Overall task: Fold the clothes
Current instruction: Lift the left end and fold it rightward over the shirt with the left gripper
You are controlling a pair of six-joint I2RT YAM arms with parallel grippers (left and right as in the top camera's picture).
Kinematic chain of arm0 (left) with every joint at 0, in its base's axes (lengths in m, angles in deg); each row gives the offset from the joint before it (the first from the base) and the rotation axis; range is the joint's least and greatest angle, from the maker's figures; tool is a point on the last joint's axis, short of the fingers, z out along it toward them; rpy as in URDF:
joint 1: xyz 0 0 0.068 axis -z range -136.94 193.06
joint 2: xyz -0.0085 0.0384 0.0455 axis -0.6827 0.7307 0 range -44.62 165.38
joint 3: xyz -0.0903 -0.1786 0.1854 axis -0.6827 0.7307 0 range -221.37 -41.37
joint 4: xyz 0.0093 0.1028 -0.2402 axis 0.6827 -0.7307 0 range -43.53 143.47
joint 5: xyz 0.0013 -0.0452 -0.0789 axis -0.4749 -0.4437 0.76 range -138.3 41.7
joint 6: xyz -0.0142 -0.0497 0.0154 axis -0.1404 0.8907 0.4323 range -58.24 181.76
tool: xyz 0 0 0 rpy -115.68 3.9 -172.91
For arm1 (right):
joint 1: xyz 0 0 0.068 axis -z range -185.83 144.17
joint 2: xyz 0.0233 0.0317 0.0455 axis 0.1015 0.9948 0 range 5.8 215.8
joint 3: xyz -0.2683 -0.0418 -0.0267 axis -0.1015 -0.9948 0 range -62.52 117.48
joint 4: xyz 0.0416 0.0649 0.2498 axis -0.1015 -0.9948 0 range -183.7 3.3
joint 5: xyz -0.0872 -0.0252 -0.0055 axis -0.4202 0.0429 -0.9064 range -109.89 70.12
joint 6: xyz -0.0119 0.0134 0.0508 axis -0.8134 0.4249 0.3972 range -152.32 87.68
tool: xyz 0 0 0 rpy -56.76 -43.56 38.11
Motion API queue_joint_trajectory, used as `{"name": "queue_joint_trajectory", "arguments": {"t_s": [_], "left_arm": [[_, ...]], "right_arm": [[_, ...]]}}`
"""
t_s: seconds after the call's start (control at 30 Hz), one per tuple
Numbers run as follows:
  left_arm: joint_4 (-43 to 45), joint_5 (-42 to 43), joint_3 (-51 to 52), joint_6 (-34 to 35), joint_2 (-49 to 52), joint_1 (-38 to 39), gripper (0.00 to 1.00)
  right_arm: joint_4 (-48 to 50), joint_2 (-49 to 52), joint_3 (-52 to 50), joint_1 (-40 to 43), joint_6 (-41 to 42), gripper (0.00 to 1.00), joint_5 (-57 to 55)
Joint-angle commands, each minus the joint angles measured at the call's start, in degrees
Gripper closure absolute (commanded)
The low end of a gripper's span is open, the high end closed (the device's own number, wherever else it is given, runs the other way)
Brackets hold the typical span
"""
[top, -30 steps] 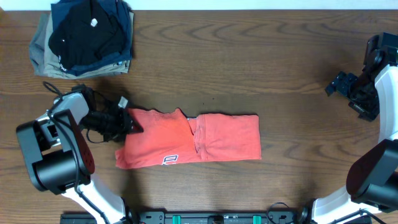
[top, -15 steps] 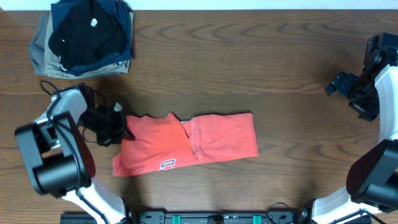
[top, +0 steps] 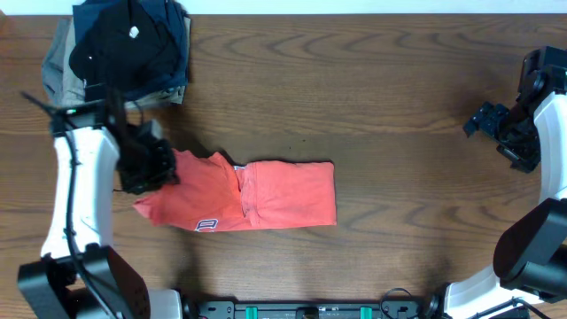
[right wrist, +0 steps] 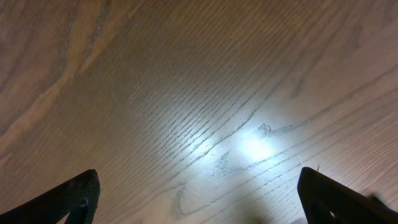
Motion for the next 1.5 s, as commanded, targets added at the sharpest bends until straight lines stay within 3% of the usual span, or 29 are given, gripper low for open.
{"name": "queue_joint_trajectory", "arguments": {"t_s": [0.0, 0.23, 0.53, 0.9, 1.27, 1.33, 1.47], "left_arm": [[-0.3, -0.5, -1.2, 4.6, -1.6, 6.1, 0.94], [4.7, -0.5, -1.2, 13.5, -1.6, 21.8, 0.94], [14.3, -0.5, -1.2, 21.7, -1.4, 34.5, 0.94], [16.8, -0.5, 0.3, 25.3, 4.2, 42.1, 0.94], [25.3, -0.5, 0.3, 31.1, 12.3, 48.2, 0.94], [26.8, -0.5, 0.3, 31.9, 13.1, 49.2, 0.9], [29.0, -0.5, 0.3, 32.9, 13.5, 51.1, 0.69]], "right_arm": [[0.0, -0.5, 0.2, 0.3, -0.4, 0.01, 0.0], [0.0, -0.5, 0.2, 0.3, -0.4, 0.01, 0.0], [0.0, -0.5, 0.2, 0.3, -0.4, 0.01, 0.0], [0.0, -0.5, 0.2, 0.3, -0.4, 0.01, 0.0], [0.0, -0.5, 0.2, 0.3, -0.4, 0.01, 0.0], [0.0, -0.5, 0.2, 0.3, -0.4, 0.01, 0.0], [0.0, -0.5, 0.2, 0.3, -0.4, 0.01, 0.0]]}}
